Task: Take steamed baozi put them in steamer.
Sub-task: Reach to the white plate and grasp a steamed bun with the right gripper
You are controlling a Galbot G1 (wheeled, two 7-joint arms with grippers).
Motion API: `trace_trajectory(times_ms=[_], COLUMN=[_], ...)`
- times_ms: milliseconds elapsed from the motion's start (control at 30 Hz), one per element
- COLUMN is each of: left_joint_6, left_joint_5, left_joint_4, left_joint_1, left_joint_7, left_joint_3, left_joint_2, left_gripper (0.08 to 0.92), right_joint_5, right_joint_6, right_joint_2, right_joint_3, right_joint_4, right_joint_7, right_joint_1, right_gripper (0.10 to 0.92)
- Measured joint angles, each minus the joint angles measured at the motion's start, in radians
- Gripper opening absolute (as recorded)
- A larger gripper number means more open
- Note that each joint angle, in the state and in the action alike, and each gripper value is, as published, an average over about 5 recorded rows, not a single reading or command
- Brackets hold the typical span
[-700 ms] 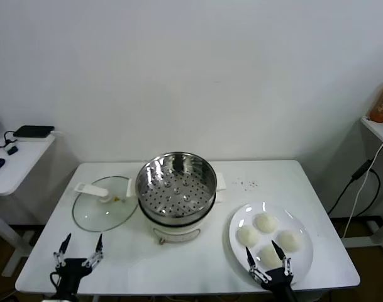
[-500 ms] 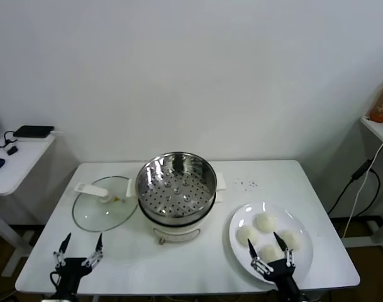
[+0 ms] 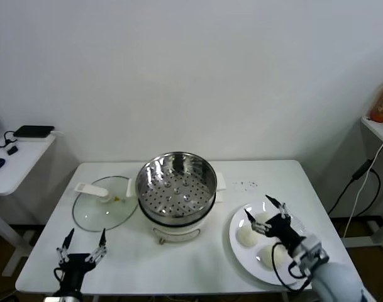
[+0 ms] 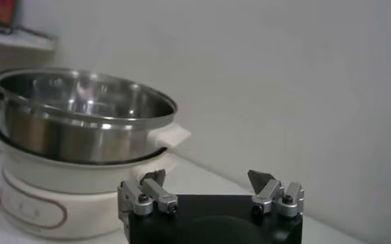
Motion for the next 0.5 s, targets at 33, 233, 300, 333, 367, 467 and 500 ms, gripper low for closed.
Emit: trace_trajectory(times_ms=[33, 233, 300, 333, 367, 467, 500], left_joint_6=[-0.002, -0.006, -0.006, -0.006, -0.006, -0.005, -0.005], left_joint_5=[0.002, 0.010, 0.012, 0.012, 0.012, 0.011, 0.011], left_joint_4=[0.002, 0.005, 0.003, 0.002, 0.002, 0.001, 0.001], left_joint_1=[-0.001, -0.001, 0.000, 0.001, 0.002, 0.006, 0.008], left_joint_7=[-0.001, -0.009, -0.012, -0.013, -0.014, -0.017, -0.018], left_joint_3=[0.002, 0.015, 0.017, 0.019, 0.020, 0.026, 0.028], left_joint_2=[-0.002, -0.009, -0.010, -0.010, -0.009, -0.006, -0.005], left_gripper=[0.823, 0.823, 0.823, 0.823, 0.823, 0.823, 0.823], right_joint_5=[0.007, 0.036, 0.043, 0.046, 0.048, 0.052, 0.051], right_joint_6=[-0.016, -0.053, -0.049, -0.045, -0.041, -0.028, -0.024], right_joint_2=[-0.025, -0.172, -0.213, -0.231, -0.248, -0.290, -0.301], right_joint_3=[-0.017, -0.184, -0.265, -0.306, -0.348, -0.465, -0.503], right_joint_4=[-0.011, -0.101, -0.137, -0.155, -0.174, -0.225, -0.241], right_joint_7=[-0.025, -0.170, -0.219, -0.244, -0.270, -0.348, -0.374], right_joint_1=[0.032, 0.259, 0.350, 0.396, 0.441, 0.566, 0.605], right_gripper=[0.823, 0.823, 0.823, 0.823, 0.823, 0.823, 0.823])
